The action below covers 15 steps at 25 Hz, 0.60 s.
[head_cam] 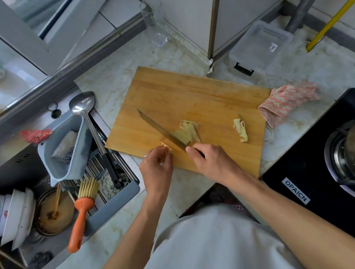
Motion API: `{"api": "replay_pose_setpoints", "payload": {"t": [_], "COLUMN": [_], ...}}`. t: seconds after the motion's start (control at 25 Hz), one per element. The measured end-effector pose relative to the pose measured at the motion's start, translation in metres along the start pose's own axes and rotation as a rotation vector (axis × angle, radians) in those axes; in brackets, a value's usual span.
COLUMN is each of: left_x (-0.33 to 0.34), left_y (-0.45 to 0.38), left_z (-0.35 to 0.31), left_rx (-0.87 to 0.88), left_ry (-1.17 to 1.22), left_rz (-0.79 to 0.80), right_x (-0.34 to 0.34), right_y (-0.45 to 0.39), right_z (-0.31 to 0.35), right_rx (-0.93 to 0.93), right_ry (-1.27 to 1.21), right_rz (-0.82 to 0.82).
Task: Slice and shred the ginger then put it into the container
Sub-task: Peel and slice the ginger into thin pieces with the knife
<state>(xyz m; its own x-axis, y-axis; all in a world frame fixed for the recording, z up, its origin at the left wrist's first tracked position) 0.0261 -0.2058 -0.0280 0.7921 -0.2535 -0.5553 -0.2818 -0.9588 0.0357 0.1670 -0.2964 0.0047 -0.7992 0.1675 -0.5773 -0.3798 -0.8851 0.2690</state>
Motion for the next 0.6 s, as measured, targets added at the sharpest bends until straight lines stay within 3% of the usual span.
{"api": "replay_pose_setpoints", "payload": {"t": [0.16, 0.24, 0.32, 0.48, 0.6], "left_x": [-0.013, -0.025, -0.034, -0.028, -0.017], "left_y": [-0.007, -0.009, -0.013, -0.026, -0.036], "left_z": [-0.006, -0.012, -0.023, -0.036, -0.039], "left_rx": [-0.009, 0.088, 0.252, 0.591, 0.638], "left_ry": [0.056, 0.065, -0.001, -0.192, -0.352], "left_rz": [-0.068, -0.199, -0.229, 0.129, 0.3], "right_x": [-0.024, -0.032, -0.035, -0.037, -0.036], "right_y": [0.005, 0.005, 0.004, 0.006, 0.008], "right_z": [0.012, 0.016, 0.018, 0.018, 0.017], "right_rx": [-0.068, -0.077, -0.122, -0.205, -0.218], "right_ry": [0.214, 0.353, 0.481, 0.595, 0.634], "right_rz": [-0.041, -0.063, -0.071, -0.07, -0.052]}}
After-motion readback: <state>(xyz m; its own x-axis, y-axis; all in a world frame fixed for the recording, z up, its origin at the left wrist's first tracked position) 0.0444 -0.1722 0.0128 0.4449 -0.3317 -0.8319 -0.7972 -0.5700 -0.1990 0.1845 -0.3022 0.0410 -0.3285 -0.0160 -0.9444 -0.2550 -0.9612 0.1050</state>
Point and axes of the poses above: each hand's wrist, its own y-axis away from the middle knuckle, its own x-axis out of the palm, z = x × y, the point moved 1 cm from there along -y, towards the middle knuckle
